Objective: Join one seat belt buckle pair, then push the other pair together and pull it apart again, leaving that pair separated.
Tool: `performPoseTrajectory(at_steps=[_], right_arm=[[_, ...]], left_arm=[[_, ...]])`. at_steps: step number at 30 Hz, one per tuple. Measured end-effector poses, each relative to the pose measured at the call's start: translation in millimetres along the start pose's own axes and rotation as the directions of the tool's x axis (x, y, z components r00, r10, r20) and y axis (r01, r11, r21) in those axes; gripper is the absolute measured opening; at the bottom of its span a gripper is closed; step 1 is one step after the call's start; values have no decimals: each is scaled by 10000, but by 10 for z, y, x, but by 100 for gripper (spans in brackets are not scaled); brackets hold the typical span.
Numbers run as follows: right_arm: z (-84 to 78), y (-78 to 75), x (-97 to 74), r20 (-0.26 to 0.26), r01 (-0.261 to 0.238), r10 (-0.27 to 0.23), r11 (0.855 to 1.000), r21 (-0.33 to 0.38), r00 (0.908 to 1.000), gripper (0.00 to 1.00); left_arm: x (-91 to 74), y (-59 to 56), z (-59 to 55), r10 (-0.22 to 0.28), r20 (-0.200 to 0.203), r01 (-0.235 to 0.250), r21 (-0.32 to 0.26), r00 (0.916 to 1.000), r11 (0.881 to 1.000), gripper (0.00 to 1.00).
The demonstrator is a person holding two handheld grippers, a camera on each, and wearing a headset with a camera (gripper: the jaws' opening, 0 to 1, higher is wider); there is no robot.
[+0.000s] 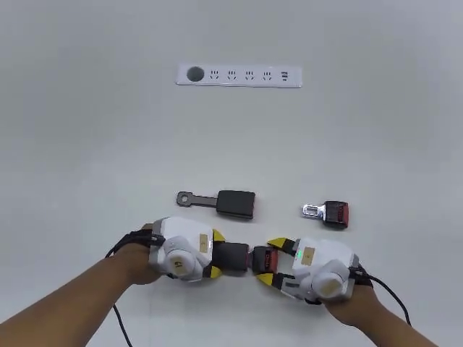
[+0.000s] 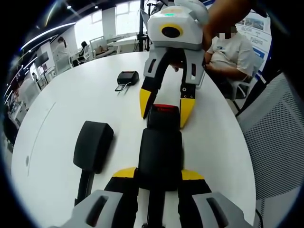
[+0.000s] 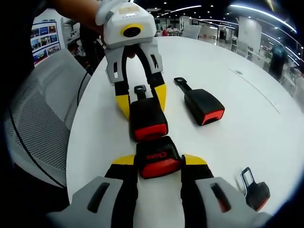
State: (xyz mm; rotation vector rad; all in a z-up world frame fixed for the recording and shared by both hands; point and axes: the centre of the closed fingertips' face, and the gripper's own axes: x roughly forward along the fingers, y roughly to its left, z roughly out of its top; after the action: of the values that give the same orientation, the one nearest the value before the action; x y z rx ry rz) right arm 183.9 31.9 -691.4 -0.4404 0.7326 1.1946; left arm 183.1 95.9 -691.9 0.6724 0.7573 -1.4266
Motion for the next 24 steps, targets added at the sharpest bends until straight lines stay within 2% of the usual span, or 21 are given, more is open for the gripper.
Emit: performPoseTrajectory(at_steps=[10, 12, 15, 24], right_arm=[[31, 9, 10, 250, -325, 326, 9995, -9, 9992, 32], [30, 17, 2, 313, -427, 430, 9990, -94, 9986, 32], [24, 28, -8, 359, -467, 477, 9985, -285, 9982, 31], [28, 38, -34, 643, -575, 584, 9982, -158, 9962, 30]], left_arm=[[-20, 2, 14, -86, 244, 78, 308, 9997, 9995, 33], [-23, 7, -2, -105, 392, 93, 322, 9992, 9994, 32], [-25, 3, 15, -160, 420, 141, 451, 9990, 9989, 32], [-29, 5, 5, -311, 515, 284, 522, 9982, 9982, 32]])
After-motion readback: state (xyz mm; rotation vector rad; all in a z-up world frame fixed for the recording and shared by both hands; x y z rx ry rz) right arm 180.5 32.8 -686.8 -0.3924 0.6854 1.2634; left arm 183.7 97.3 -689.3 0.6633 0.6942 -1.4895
